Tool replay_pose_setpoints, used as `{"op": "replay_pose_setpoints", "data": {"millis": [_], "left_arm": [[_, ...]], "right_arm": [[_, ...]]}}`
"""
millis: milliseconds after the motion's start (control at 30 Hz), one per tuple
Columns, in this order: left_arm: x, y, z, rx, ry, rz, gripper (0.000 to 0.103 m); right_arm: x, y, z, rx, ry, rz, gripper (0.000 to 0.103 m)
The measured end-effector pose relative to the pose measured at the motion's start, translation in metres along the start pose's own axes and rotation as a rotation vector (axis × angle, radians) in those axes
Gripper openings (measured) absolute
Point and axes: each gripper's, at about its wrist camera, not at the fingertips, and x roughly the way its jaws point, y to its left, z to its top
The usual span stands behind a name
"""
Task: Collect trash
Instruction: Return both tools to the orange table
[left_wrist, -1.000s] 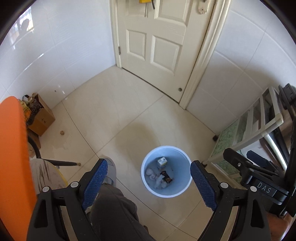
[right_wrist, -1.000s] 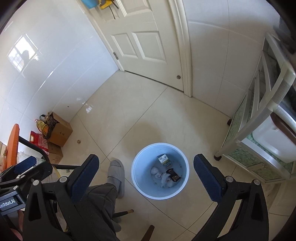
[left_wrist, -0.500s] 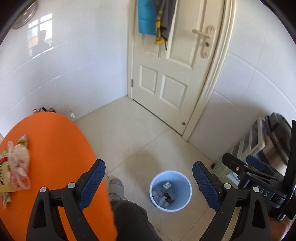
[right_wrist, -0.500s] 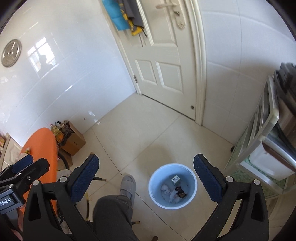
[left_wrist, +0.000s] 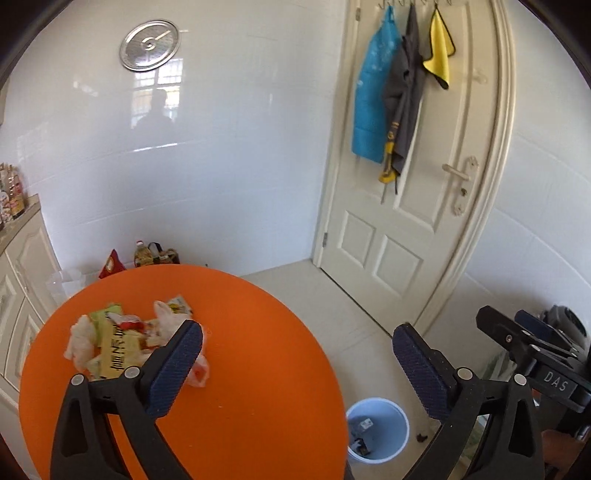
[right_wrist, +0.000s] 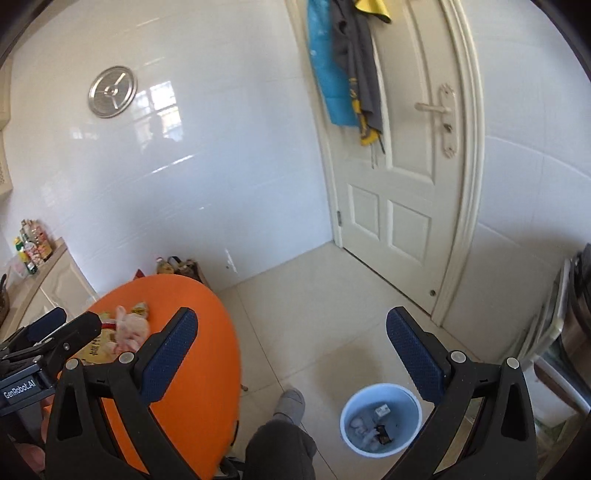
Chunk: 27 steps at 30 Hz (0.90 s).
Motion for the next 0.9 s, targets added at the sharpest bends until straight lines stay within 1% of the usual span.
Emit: {"op": "replay_pose_setpoints", "data": {"millis": [133, 233, 267, 433, 533, 633, 733, 900], "left_arm": [[-0.049, 0.027, -0.011, -0.04, -0.069, 0.071, 0.102], [-0.079, 0.037, -0.019, -0.067, -0.11, 0.121, 0.102], [-0.087, 0.033, -0.024, -0.074, -0.124, 0.14, 0.102], [-0.134, 0.049, -0.048, -0.117, -0.2, 0.23, 0.102], [-0.165, 0.059, -0.069, -0.143, -0.229, 0.29, 0.102], [-0.179, 0.063, -0.088, -0.167, -0.237, 0.34, 0.102], [-0.189, 0.066, -0.106, -0.19, -0.226, 0.384, 0.102], [-0.179, 0.069, -0.115, -0.229, -0.169, 0.407, 0.102]], "right_arm": [[-0.019, 0.051, 0.014, -0.071, -0.065, 0.061, 0.103], [-0.031, 0.089, 0.018, -0.121, -0.107, 0.112, 0.103], [-0.035, 0.103, 0.02, -0.139, -0.12, 0.131, 0.103], [-0.048, 0.158, 0.023, -0.204, -0.159, 0.217, 0.103], [-0.052, 0.181, 0.02, -0.245, -0.168, 0.261, 0.103], [-0.052, 0.204, 0.015, -0.287, -0.171, 0.302, 0.103], [-0.046, 0.215, 0.011, -0.309, -0.153, 0.327, 0.103], [-0.025, 0.222, 0.001, -0.322, -0.088, 0.339, 0.103]]}}
